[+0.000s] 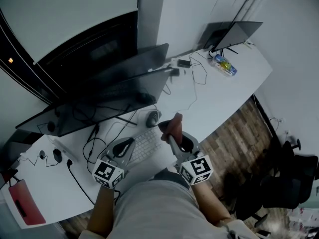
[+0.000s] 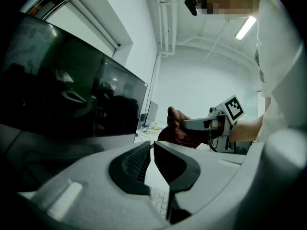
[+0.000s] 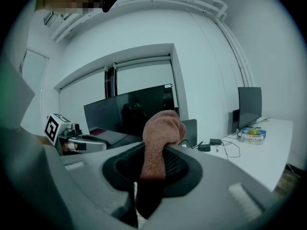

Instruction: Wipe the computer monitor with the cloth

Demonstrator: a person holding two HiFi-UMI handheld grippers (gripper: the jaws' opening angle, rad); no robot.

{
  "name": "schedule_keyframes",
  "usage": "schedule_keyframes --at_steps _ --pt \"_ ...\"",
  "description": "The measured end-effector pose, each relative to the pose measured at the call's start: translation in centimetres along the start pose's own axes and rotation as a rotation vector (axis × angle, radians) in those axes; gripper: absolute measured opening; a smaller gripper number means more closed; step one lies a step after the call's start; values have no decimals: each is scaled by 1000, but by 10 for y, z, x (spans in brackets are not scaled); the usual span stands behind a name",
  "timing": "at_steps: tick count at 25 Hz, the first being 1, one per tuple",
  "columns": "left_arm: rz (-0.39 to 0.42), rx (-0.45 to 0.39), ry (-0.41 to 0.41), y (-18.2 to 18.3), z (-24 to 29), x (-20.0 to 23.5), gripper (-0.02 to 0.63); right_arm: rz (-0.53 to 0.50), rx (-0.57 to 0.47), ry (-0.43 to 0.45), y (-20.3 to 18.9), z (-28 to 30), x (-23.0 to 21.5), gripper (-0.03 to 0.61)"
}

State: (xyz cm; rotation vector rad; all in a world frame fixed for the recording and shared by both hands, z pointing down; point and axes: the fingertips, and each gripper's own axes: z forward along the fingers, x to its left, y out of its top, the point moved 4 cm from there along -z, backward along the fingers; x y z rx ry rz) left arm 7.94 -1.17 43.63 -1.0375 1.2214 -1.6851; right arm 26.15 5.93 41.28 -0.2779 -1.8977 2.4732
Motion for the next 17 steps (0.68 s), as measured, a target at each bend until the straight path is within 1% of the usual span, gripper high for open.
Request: schedule_keyframes --at_steps 17 --pt "-5 -10 20 -2 1 4 11 4 2 21 3 7 0 94"
